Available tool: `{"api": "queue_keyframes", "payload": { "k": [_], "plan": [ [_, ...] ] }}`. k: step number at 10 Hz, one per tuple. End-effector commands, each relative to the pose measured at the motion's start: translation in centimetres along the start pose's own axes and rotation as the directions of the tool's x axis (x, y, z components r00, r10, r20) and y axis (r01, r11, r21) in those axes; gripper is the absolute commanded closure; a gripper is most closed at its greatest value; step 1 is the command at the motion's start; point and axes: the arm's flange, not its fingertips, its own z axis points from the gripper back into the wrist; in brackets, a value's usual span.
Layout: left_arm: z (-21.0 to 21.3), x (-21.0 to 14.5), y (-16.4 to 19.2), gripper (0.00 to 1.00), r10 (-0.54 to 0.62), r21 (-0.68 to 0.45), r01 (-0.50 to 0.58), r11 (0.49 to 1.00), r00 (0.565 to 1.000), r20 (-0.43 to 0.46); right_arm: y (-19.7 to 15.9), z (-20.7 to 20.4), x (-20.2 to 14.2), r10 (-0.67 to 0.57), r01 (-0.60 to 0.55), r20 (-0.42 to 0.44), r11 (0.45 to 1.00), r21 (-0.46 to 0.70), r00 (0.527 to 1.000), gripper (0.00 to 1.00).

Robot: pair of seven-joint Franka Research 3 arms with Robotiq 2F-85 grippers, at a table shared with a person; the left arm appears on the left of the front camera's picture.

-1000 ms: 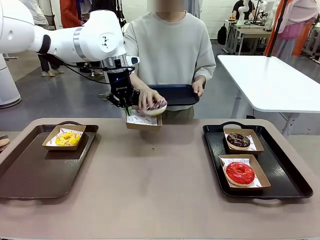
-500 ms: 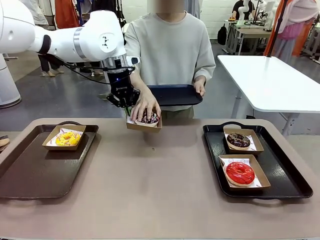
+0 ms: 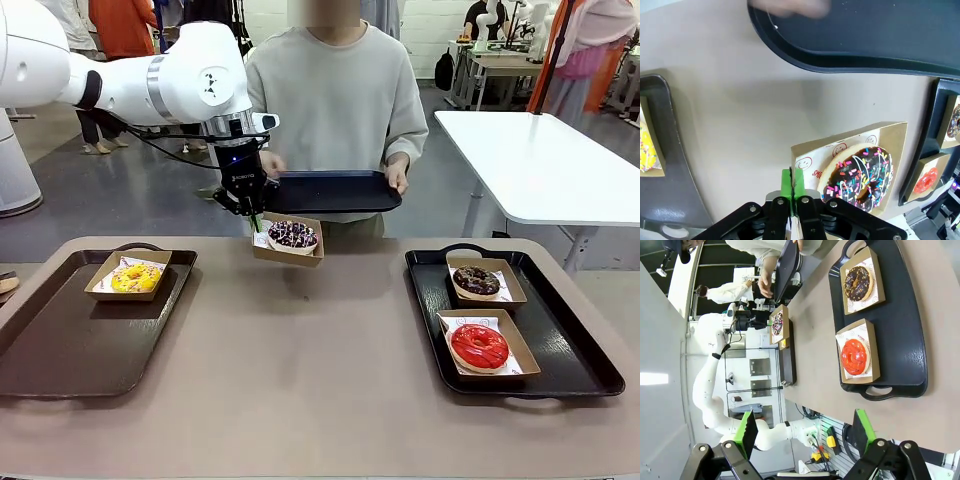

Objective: Individually package the donuts and arrange them on the tray.
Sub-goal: Place the picked Paper togo box on the Handle tray.

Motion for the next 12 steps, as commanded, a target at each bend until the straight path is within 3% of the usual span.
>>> {"api": "queue_keyframes", "payload": {
  "k": [1, 12],
  "plan": [
    [0.26, -0.14, 0.01, 1.00, 0.013, -0.005, -0.013, 1.000, 1.000, 0.000, 0.22, 0.13, -0.13, 0.009, -0.009, 0.003, 1.000, 0.017, 1.000, 0.00],
    [0.26, -0.14, 0.01, 1.00, 0.013, -0.005, -0.013, 1.000, 1.000, 0.000, 0.22, 0.13, -0.13, 0.009, -0.009, 0.003, 1.000, 0.017, 1.000, 0.00]
  ]
}}
